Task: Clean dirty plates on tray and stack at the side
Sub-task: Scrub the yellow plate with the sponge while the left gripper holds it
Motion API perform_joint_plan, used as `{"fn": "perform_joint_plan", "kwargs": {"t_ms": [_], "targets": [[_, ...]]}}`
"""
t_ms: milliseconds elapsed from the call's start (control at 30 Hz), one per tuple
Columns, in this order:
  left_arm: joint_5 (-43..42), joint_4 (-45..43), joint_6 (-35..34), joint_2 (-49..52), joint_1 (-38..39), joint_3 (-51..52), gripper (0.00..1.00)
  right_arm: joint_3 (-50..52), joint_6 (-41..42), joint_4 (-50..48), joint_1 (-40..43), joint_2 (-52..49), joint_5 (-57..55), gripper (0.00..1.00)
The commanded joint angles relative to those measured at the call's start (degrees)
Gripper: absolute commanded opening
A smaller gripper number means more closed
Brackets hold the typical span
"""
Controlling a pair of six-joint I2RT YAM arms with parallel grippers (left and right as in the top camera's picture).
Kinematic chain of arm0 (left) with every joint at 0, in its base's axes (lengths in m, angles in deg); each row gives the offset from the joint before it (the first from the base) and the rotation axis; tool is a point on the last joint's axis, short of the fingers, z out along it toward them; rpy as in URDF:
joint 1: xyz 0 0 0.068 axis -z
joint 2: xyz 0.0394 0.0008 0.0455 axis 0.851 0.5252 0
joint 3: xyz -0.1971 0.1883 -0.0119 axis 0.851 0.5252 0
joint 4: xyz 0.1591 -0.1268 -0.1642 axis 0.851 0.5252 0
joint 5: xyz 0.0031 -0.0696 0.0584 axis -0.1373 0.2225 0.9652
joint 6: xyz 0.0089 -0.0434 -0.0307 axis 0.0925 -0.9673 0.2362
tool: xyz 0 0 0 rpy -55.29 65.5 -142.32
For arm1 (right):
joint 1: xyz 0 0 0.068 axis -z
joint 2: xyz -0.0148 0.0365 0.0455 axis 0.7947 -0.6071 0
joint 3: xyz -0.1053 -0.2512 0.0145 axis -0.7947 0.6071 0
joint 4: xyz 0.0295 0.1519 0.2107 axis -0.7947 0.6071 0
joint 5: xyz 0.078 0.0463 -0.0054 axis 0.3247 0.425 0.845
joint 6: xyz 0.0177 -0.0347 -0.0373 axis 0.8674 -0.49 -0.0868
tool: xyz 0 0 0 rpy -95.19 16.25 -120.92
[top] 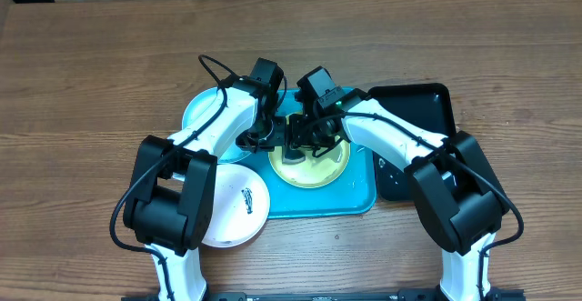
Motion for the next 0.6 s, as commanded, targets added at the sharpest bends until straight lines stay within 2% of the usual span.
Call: {"fn": "perform_joint_plan", "kwargs": {"t_ms": [0, 333, 567], "targets": [[-0.87, -0.17, 0.02, 1.20, 0.83, 0.46, 0.04, 0.35, 1.55, -1.86, 0.26, -0.94, -1.29, 0.04], [-0.85, -0.20, 0.00, 1.20, 0.81, 0.46, 0.04, 0.35, 1.51, -2.29, -0.28, -0.94, -7.23, 0.04], [-0.46, 0.46, 0.04, 1.20, 0.79, 0.46, 0.04, 0.33, 1.51, -2.03, 3.34, 0.92, -7.96, 0.04]]}}
